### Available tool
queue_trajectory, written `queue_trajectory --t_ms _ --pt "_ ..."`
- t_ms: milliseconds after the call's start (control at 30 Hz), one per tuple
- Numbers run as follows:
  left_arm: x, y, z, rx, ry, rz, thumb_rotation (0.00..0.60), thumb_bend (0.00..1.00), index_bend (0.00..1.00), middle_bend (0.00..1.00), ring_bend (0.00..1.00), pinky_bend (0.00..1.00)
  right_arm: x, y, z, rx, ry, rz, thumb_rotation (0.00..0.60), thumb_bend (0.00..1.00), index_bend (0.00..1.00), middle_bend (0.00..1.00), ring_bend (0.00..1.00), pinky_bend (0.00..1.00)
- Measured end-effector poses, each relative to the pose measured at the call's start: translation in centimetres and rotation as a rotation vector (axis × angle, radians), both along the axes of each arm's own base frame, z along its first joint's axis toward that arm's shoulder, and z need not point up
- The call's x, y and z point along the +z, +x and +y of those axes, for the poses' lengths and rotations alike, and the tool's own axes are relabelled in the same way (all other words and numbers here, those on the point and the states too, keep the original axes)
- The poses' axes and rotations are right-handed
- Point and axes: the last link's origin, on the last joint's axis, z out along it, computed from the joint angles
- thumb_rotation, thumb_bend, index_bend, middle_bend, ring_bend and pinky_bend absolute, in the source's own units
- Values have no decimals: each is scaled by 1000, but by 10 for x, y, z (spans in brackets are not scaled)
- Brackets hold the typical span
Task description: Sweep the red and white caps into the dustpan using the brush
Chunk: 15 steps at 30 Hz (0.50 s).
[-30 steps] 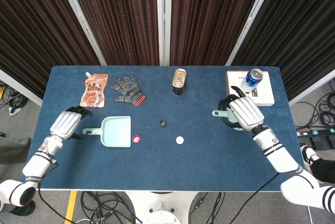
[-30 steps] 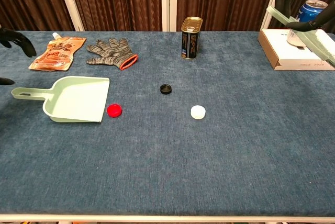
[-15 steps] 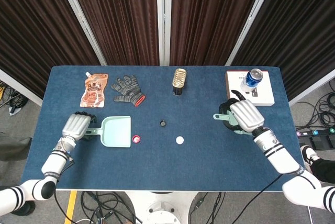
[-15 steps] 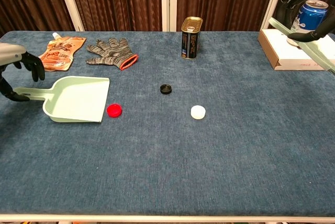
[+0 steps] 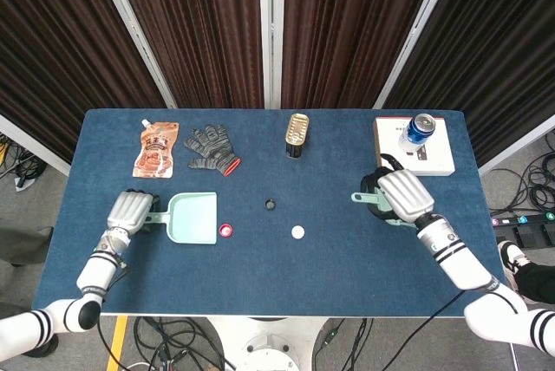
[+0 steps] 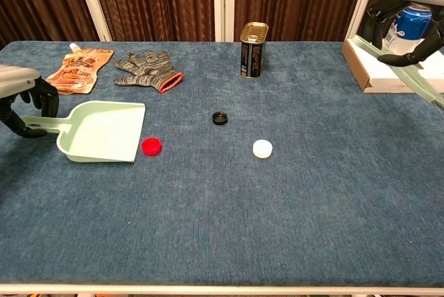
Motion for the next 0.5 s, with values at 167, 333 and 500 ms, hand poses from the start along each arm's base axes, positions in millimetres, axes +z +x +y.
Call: queue_trajectory --t_ms 167,333,500 --pt "-2 -2 1 -4 -5 16 600 285 499 480 357 304 -5 -1 1 -9 15 -11 600 459 717 650 317 85" --pt "-3 -1 3 -20 -13 28 600 319 519 500 370 305 -14 -1 3 -15 41 -37 600 478 723 652 324 86" --pt "0 5 5 -61 -24 51 600 334 535 517 384 305 -29 4 0 -6 88 -67 600 517 726 654 324 86"
